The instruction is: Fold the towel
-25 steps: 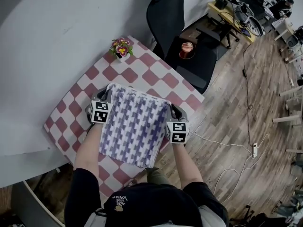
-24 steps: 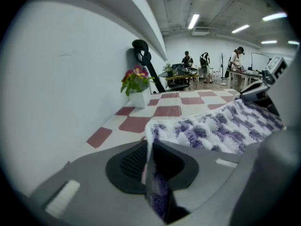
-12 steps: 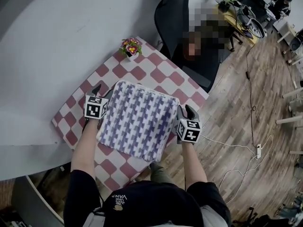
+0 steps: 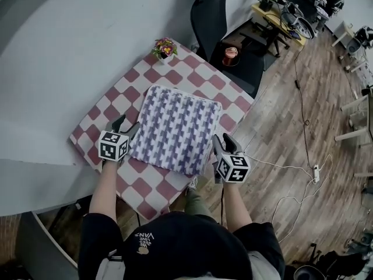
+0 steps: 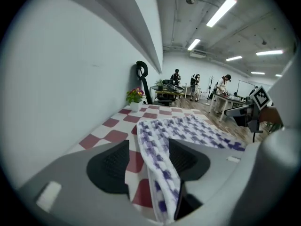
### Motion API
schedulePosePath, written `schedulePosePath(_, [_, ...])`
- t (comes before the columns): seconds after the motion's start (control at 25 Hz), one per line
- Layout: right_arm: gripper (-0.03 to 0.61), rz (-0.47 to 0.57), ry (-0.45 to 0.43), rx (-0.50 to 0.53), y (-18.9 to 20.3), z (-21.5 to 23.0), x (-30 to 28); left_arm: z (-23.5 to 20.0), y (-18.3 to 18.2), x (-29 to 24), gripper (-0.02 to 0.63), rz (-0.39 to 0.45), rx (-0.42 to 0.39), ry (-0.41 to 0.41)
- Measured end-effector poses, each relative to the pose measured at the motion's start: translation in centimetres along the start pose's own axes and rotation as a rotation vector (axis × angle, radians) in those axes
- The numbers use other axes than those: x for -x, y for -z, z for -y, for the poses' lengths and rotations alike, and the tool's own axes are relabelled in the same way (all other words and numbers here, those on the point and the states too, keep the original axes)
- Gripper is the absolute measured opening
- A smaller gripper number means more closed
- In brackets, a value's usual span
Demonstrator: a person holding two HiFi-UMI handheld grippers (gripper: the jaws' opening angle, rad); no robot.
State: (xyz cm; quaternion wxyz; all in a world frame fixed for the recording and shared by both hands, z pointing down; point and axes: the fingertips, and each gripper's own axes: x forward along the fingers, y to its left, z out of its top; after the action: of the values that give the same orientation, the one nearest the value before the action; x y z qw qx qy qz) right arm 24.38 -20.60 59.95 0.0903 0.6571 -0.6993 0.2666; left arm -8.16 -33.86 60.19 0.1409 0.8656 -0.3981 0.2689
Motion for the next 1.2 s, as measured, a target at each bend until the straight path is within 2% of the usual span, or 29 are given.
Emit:
schedulePosePath(0.28, [0.207,-0.075,-0.092,-0.118,7.2,-3.9,3.9,1.2,6.5,5.1,0.242,-0.016,0.065,0.055])
schedulePosePath(0.48, [0.232,-0.127,-0.140,-0.128,11.3,-5.8,5.7,2.1,10.6,6.9,0.250,-0.051,0.091,0.108])
schedulePosePath(0.6, [0.236,-0.162,-0.151,-0.085,13.0,-6.6,5.6,2.9,12.0,6.7,0.253,-0.075,0.060,0.151])
schedulePosePath(0.8, [0.236,-0.175,-0.150,-0.002,13.9,-7.3,5.3,4.4,12.8,5.1,0.253,-0.119,-0.036,0.202])
schedulePosePath(0.96, [0.235,-0.191,-0.138,0.026,14.3,-7.4,4.9,3.9,13.1,3.9,0.252,-0.148,-0.062,0.187])
schedulePosePath(1.08, [0.208,-0.208,-0.135,0.060,14.8,-7.4,4.8,3.8,13.3,3.4,0.244,-0.164,-0.057,0.193])
schedulePosePath(1.16, [0.132,-0.216,-0.121,0.077,15.1,-7.1,4.9,4.1,13.7,3.4,0.132,-0.177,-0.061,0.212])
schedulePosePath(1.2, [0.069,-0.215,-0.114,0.079,15.1,-6.9,4.9,4.2,13.7,3.4,0.098,-0.178,-0.057,0.219])
